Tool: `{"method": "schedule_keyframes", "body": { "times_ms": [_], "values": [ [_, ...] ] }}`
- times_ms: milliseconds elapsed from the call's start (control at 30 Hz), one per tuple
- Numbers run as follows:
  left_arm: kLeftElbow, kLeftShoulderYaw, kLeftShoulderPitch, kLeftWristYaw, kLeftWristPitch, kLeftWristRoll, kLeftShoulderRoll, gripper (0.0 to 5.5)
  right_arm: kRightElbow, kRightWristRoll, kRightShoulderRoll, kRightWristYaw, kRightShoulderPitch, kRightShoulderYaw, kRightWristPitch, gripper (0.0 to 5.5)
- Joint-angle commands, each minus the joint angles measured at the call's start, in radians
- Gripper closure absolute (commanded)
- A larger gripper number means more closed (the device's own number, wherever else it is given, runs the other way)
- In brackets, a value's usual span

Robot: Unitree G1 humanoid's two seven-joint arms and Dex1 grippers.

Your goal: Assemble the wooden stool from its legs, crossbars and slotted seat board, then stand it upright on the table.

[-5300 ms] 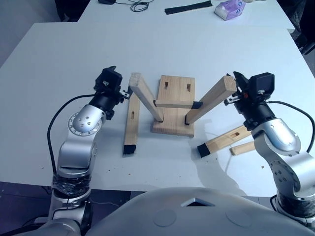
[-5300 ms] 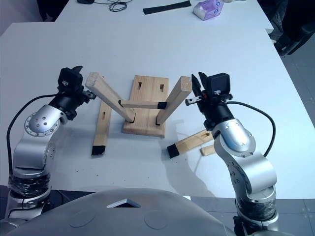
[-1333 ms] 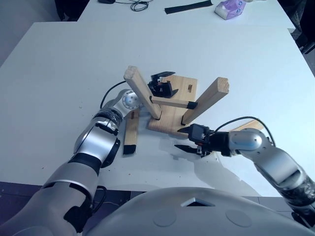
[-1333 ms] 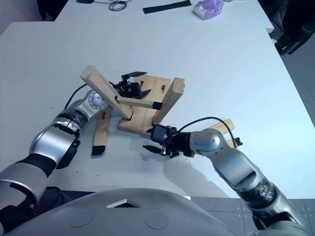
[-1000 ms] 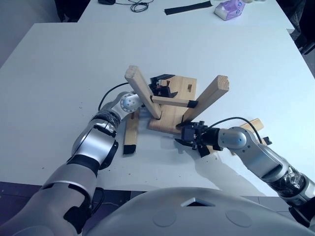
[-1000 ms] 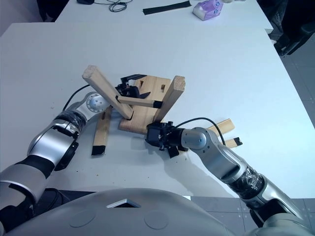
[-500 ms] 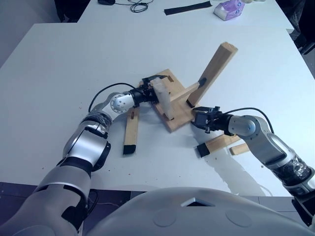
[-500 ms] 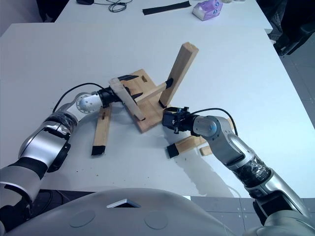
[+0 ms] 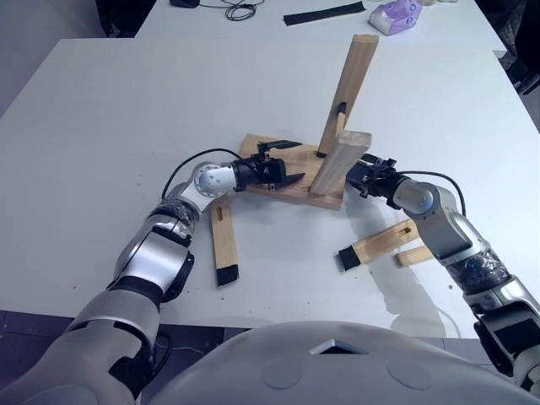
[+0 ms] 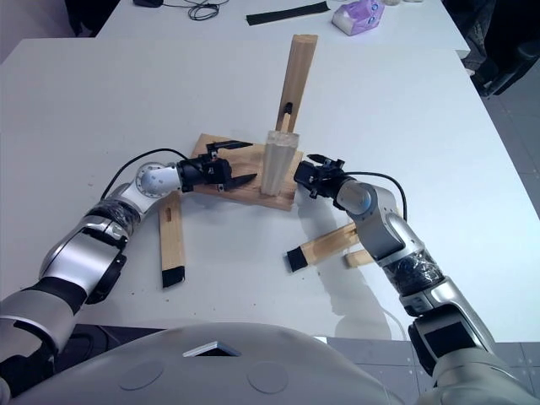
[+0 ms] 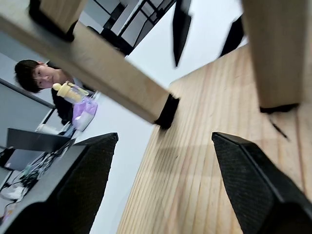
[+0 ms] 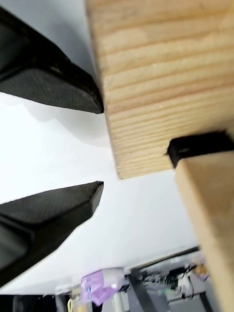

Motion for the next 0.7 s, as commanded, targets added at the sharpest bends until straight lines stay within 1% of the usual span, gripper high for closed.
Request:
{"method": "schedule_keyframes", "body": {
  "times_ms": [33, 200, 300, 367, 467, 567, 633, 700],
  "values": [
    [-0.027, -0.013, 0.081, -0.136, 0.112, -0.021, -0.033, 1.90, -0.018, -0.013, 0.008, -0.023, 0.014, -0.036, -0.022, 2.93],
    [-0.221, 0.030, 0.136, -0.259, 0.281, -0.167, -0.034, 1.90, -0.150, -0.014, -0.046, 0.000, 0.106, -0.115, 0.004, 2.93],
    [-0.368, 0.069, 0.168, -0.307, 0.399, -0.234, 0.008, 1.90, -0.324, 0.061, -0.107, 0.093, 0.219, -0.224, 0.081, 2.93],
    [-0.388, 0.110, 0.155, -0.309, 0.423, -0.239, 0.056, 1.90, -0.458, 0.157, -0.150, 0.195, 0.303, -0.308, 0.153, 2.93],
    [-0.333, 0.179, 0.096, -0.290, 0.440, -0.236, 0.116, 1.90, -0.604, 0.284, -0.197, 0.308, 0.369, -0.399, 0.241, 2.93],
    [-0.214, 0.229, -0.001, -0.247, 0.433, -0.215, 0.136, 1.90, -0.720, 0.420, -0.207, 0.385, 0.395, -0.455, 0.335, 2.93],
    [-0.108, 0.241, -0.072, -0.169, 0.411, -0.171, 0.132, 1.90, -0.755, 0.483, -0.205, 0.411, 0.388, -0.454, 0.375, 2.93],
    [-0.009, 0.220, -0.125, -0.057, 0.383, -0.093, 0.124, 1.90, -0.768, 0.516, -0.204, 0.420, 0.384, -0.426, 0.398, 2.93]
  ]
}}
